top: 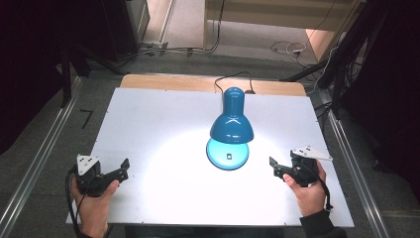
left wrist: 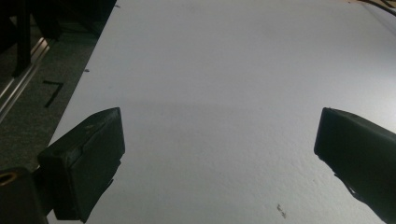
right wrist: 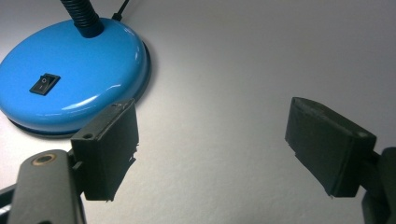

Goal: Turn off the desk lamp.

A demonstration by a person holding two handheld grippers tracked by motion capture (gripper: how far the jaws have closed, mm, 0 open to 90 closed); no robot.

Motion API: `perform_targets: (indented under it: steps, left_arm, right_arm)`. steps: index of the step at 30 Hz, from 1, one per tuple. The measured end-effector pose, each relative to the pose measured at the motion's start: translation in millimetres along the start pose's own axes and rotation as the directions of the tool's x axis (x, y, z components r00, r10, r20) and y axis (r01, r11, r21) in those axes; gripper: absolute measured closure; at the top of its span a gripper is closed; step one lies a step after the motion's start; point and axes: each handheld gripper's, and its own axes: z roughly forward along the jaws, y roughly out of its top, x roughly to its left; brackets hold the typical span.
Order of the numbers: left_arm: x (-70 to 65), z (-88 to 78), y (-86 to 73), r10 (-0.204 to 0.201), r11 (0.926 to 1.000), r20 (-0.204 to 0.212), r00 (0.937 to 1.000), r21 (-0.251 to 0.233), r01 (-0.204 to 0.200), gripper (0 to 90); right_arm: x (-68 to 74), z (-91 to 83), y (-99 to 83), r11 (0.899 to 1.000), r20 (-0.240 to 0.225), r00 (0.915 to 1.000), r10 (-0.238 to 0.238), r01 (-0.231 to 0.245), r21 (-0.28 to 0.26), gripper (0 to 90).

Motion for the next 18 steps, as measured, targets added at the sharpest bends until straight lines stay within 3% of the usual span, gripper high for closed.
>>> perform_targets:
  steps: [14, 18]
  left_arm:
    - [-0.2, -0.1, 0.1, 0.000, 1.0000, 0.004, 1.0000, -0.002, 0.000, 2.1]
    - [-0.2, -0.1, 0.1, 0.001, 1.0000, 0.005, 1.0000, -0.002, -0.001, 2.1]
  right_arm:
    - [14.3, 6.8, 5.7, 1.000, -0.031, 0.9993, -0.019, 0.019, 0.001, 19.8]
    - [21.2, 8.8, 6.8, 0.999, -0.051, 0.9975, -0.048, 0.048, -0.008, 29.6]
